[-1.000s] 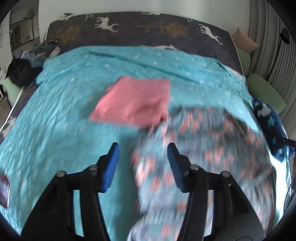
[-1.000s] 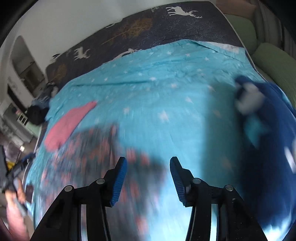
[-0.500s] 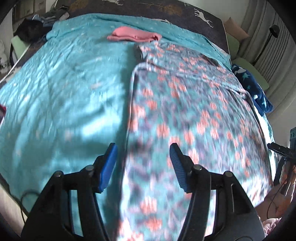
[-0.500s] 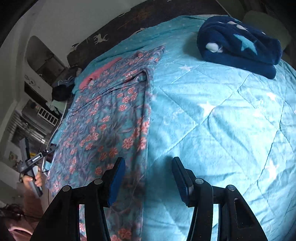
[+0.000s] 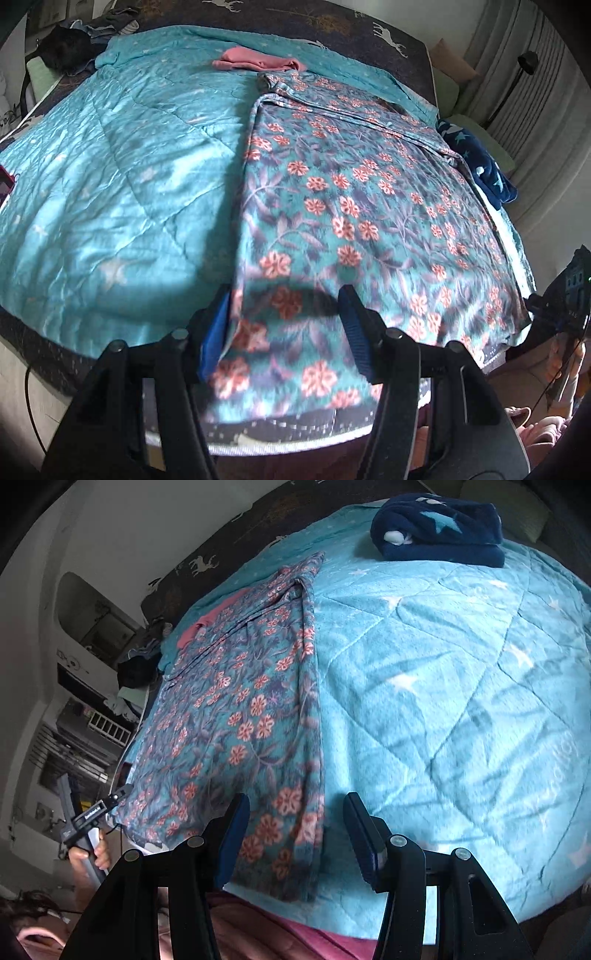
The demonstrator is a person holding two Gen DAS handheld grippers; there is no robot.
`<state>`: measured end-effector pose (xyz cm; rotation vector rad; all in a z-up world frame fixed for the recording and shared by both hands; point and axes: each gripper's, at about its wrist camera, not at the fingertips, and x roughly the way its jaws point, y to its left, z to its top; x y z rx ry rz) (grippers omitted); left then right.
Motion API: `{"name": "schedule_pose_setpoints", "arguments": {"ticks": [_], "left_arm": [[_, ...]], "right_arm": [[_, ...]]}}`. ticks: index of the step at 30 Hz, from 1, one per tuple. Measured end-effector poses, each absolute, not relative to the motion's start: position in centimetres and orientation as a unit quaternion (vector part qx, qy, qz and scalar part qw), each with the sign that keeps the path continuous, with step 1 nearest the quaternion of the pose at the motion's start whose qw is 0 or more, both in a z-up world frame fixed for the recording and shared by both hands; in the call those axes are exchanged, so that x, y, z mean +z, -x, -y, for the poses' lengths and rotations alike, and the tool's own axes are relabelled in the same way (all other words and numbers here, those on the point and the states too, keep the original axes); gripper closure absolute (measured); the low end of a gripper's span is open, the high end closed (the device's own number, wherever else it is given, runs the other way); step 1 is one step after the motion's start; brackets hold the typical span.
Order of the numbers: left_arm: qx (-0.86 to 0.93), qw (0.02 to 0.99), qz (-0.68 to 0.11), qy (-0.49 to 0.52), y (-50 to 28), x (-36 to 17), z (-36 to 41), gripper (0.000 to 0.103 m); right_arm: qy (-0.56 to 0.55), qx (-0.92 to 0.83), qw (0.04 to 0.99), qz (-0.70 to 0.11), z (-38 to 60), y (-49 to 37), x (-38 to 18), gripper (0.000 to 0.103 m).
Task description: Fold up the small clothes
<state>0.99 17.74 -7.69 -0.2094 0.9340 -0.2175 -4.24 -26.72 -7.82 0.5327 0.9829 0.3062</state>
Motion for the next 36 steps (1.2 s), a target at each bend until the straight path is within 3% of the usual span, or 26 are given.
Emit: {"name": "schedule_pose_setpoints", "arguments": {"ticks": [1, 3, 5, 11, 13, 15, 16, 17, 18, 19, 20, 30, 36], "left_arm": [[-0.104, 0.882, -0.447, 0.108, -0.6, -7.7, -18.1, 0.056], [-0.104, 0.878, -0.448, 0.136, -0.1, -8.0, -19.2, 0.078], [-0.108, 0.869, -0.448, 0.181, 0.3, -8.7, -20.7, 0.092], [-0.112, 0.865, -0.439, 0.215, 1.5, -9.0, -21.7, 0.091], [-0.115, 0.864, -0.442, 0.212, 1.2, -9.1, -21.3, 0.078], [-0.126, 0.862, -0.436, 0.227, 1.0, -9.2, -21.1, 0.057], [-0.125, 0.863, -0.432, 0.230, 0.8, -9.1, -20.8, 0.057], [-0.119, 0.867, -0.431, 0.221, 0.6, -8.9, -20.6, 0.060], [-0.111, 0.871, -0.432, 0.207, 0.5, -8.7, -20.3, 0.090], [-0.094, 0.875, -0.437, 0.185, 0.4, -8.6, -19.9, 0.098], [-0.093, 0.875, -0.438, 0.183, 0.4, -8.4, -19.9, 0.098], [-0.079, 0.916, -0.354, 0.170, 3.4, -2.2, -21.3, 0.101], [-0.069, 0.911, -0.367, 0.175, 2.4, -3.2, -21.6, 0.100]], "right_arm": [[-0.256, 0.145, 0.836, -0.463, 26.8, 4.6, -7.8, 0.049], [-0.268, 0.146, 0.833, -0.462, 27.0, 5.5, -7.9, 0.049], [-0.288, 0.150, 0.827, -0.458, 27.3, 6.0, -8.2, 0.049], [-0.322, 0.173, 0.811, -0.457, 26.2, 5.3, -8.9, 0.049], [-0.318, 0.173, 0.810, -0.461, 25.9, 4.7, -9.3, 0.049], [-0.330, 0.172, 0.807, -0.459, 25.9, 4.5, -9.6, 0.052], [-0.337, 0.171, 0.807, -0.454, 26.0, 4.3, -9.6, 0.057], [-0.340, 0.170, 0.807, -0.452, 26.2, 4.2, -9.6, 0.080], [-0.345, 0.171, 0.804, -0.454, 26.2, 4.0, -9.7, 0.096], [-0.352, 0.173, 0.801, -0.452, 26.3, 3.9, -9.9, 0.096], [-0.361, 0.178, 0.800, -0.446, 26.5, 3.9, -9.9, 0.096], [-0.374, 0.208, 0.823, -0.373, 27.8, 4.9, -5.0, 0.097], [-0.380, 0.206, 0.820, -0.376, 27.8, 4.0, -5.4, 0.096]]}}
